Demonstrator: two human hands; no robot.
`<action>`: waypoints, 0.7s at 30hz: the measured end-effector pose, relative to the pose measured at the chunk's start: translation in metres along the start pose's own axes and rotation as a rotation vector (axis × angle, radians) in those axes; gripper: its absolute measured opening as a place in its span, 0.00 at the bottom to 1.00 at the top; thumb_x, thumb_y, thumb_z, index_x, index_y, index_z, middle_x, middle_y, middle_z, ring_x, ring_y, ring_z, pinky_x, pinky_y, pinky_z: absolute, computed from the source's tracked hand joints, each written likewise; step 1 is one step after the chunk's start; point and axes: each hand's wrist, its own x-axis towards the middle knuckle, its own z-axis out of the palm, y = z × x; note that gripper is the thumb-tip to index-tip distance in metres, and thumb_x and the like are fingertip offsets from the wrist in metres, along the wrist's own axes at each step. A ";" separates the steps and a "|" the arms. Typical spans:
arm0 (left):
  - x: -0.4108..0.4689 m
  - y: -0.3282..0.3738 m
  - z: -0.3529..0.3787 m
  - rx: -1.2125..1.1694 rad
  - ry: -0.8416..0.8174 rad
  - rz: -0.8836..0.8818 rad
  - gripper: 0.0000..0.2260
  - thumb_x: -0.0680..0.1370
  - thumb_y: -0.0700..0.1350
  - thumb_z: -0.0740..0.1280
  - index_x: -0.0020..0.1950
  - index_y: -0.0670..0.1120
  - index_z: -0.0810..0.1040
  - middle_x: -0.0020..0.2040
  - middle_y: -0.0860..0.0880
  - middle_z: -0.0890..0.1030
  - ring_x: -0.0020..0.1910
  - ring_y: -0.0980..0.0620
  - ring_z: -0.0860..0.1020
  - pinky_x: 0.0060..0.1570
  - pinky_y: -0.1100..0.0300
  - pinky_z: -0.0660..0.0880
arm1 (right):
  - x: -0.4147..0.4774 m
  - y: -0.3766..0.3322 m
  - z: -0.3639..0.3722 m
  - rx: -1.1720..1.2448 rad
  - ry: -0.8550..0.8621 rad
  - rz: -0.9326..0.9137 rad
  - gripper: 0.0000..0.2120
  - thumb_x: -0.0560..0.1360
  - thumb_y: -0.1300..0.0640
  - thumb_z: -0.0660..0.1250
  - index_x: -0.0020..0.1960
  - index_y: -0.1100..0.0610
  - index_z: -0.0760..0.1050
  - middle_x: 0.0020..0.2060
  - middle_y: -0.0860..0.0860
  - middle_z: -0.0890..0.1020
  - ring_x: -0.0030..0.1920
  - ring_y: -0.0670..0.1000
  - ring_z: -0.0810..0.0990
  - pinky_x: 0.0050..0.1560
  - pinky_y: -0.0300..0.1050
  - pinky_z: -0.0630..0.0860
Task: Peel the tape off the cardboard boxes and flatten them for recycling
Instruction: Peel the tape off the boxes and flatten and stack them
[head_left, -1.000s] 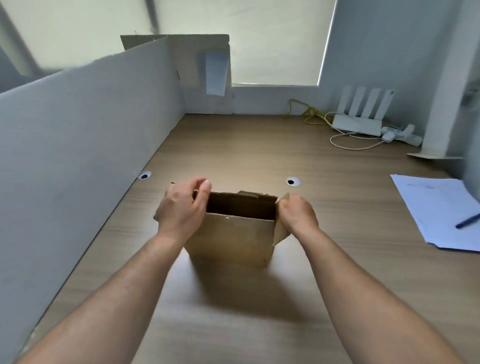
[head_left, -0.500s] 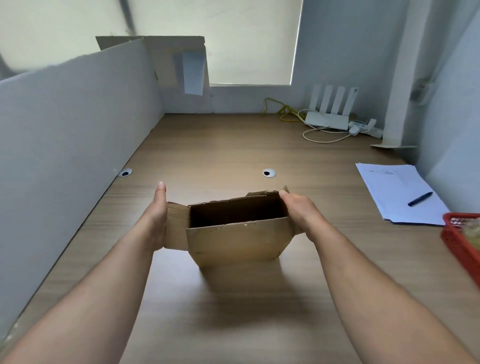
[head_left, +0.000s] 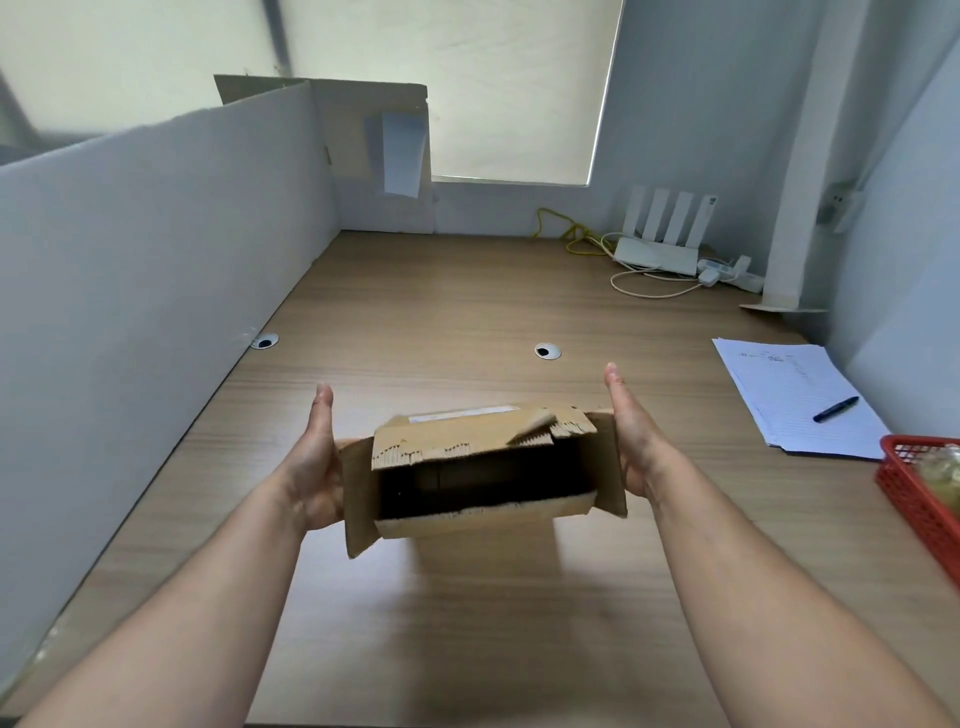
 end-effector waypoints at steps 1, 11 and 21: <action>-0.001 0.000 -0.002 -0.031 -0.032 0.008 0.51 0.62 0.82 0.52 0.55 0.37 0.79 0.51 0.38 0.79 0.45 0.41 0.78 0.46 0.51 0.75 | 0.000 0.000 0.000 -0.011 0.004 0.005 0.42 0.68 0.23 0.53 0.51 0.61 0.77 0.26 0.52 0.77 0.23 0.52 0.74 0.24 0.36 0.67; -0.004 0.012 0.000 -0.142 0.132 0.251 0.38 0.69 0.78 0.52 0.50 0.43 0.73 0.42 0.46 0.75 0.46 0.48 0.74 0.44 0.46 0.74 | -0.007 0.000 0.017 0.116 0.045 -0.059 0.35 0.73 0.27 0.51 0.39 0.59 0.74 0.35 0.54 0.77 0.40 0.53 0.77 0.41 0.50 0.74; -0.012 0.017 0.010 0.004 0.103 0.417 0.18 0.79 0.62 0.60 0.41 0.49 0.77 0.32 0.53 0.75 0.37 0.53 0.72 0.34 0.58 0.69 | -0.008 -0.005 0.039 0.047 -0.020 -0.176 0.11 0.76 0.49 0.66 0.53 0.56 0.77 0.39 0.51 0.77 0.38 0.49 0.75 0.39 0.46 0.76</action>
